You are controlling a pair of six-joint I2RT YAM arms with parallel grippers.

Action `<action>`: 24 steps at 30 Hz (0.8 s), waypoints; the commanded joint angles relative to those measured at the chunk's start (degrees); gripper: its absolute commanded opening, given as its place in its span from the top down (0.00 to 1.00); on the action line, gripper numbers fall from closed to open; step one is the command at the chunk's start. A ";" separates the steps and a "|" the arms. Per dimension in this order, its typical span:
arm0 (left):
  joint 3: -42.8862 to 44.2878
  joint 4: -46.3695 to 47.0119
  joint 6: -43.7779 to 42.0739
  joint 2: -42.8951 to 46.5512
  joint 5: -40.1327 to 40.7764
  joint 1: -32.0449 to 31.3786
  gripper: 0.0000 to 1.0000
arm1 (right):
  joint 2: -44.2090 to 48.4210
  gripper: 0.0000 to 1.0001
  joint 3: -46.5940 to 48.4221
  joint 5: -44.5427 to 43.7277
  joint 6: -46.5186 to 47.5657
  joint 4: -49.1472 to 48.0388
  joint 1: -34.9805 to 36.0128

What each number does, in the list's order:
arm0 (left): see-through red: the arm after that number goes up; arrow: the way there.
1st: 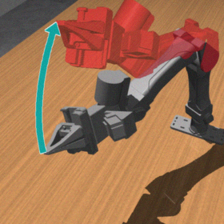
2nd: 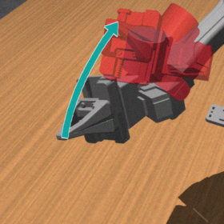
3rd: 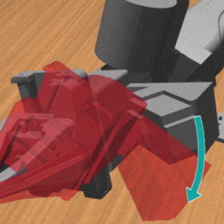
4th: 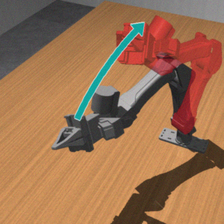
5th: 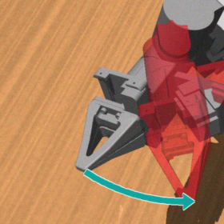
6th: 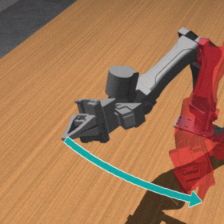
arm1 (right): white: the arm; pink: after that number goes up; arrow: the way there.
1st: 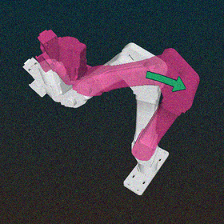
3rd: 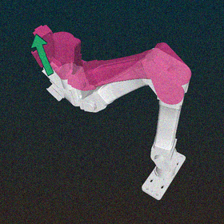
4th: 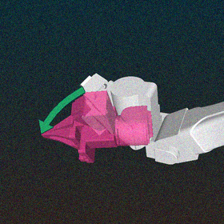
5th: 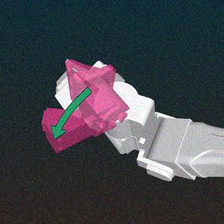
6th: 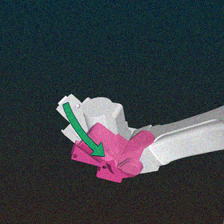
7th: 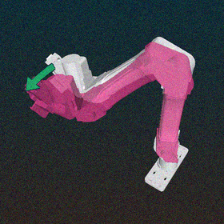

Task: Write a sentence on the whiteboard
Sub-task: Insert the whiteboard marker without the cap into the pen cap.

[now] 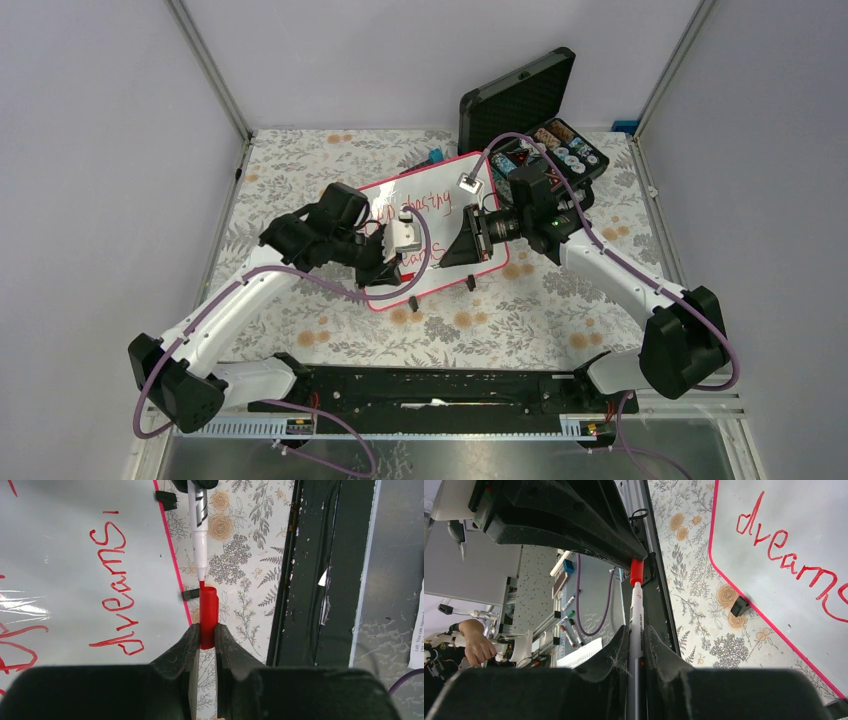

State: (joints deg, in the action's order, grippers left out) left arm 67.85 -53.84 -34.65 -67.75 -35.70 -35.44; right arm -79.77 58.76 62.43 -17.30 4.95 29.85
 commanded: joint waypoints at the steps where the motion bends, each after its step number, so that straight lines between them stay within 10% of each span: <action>1: 2.50 6.45 2.78 -0.20 -0.82 0.35 1.00 | 0.67 1.00 1.47 -0.81 1.27 0.17 0.98; 24: 3.64 9.87 7.61 -2.91 -2.31 0.64 1.00 | -0.30 1.00 2.34 -4.01 1.07 -0.71 1.59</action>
State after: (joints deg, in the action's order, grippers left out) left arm 68.49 -49.15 -29.69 -69.63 -36.73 -35.16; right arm -79.77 58.92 60.18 -16.75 4.84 30.37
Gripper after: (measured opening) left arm 0.136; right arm 0.189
